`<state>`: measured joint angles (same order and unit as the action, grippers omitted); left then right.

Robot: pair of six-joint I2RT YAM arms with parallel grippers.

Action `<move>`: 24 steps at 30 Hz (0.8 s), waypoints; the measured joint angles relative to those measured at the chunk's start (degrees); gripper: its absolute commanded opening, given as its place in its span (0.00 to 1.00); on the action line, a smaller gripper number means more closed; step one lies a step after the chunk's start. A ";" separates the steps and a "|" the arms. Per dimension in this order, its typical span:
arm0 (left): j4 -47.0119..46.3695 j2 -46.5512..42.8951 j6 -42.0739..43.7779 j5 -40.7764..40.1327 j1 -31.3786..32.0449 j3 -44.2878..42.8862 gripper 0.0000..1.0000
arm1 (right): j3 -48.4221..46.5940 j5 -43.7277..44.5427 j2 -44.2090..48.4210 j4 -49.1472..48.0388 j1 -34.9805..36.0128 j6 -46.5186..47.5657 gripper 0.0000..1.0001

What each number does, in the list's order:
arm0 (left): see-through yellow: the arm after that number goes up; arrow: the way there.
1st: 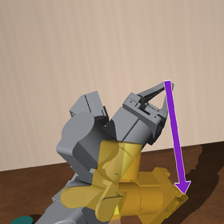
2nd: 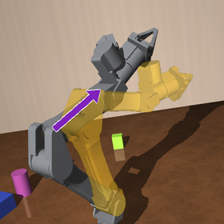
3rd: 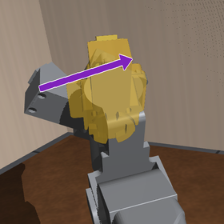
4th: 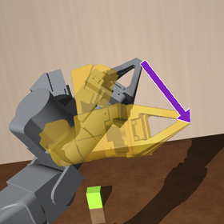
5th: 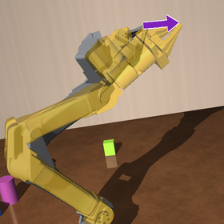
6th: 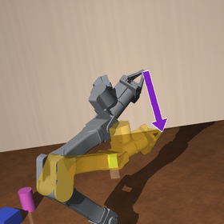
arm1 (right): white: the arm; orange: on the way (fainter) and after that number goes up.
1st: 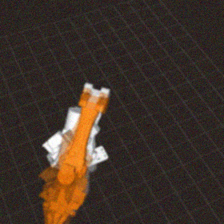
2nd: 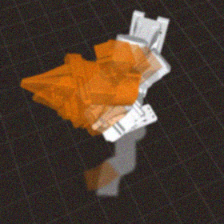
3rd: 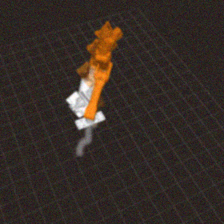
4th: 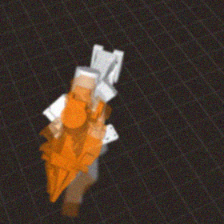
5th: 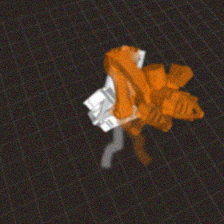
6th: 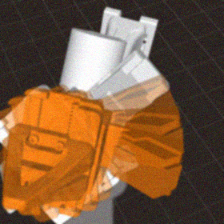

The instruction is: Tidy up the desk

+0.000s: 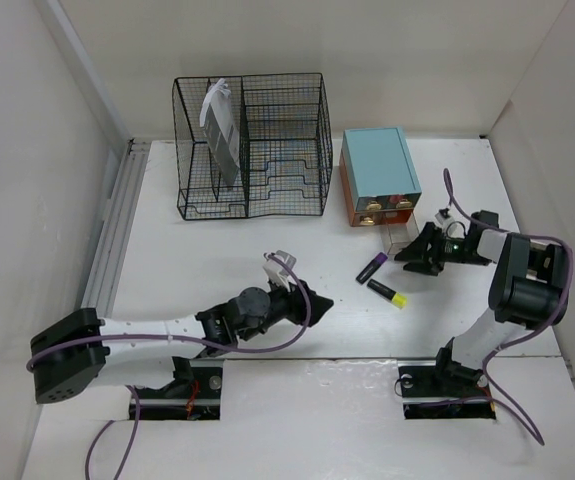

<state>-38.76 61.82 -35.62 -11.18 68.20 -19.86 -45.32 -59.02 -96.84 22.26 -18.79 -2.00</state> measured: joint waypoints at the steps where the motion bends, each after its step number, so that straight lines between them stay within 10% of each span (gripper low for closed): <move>1: -0.04 0.28 0.11 0.00 0.07 -0.20 0.55 | -0.85 -0.76 0.02 2.38 0.00 1.77 0.74; 9: 0.98 7.15 3.61 -0.17 0.09 -5.99 0.55 | -13.90 -9.75 1.84 31.76 0.00 29.05 0.67; 17: 7.41 24.04 11.04 -2.36 -0.94 -24.00 0.29 | -29.77 -10.99 3.37 50.12 0.00 49.31 0.18; 24: 11.37 39.58 15.37 -1.01 -4.74 -34.49 0.34 | -34.51 1.22 23.43 32.87 0.83 42.16 0.43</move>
<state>-27.40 101.41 -20.25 -12.19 63.46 -54.35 -79.83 -57.80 -73.41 55.13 -17.96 40.16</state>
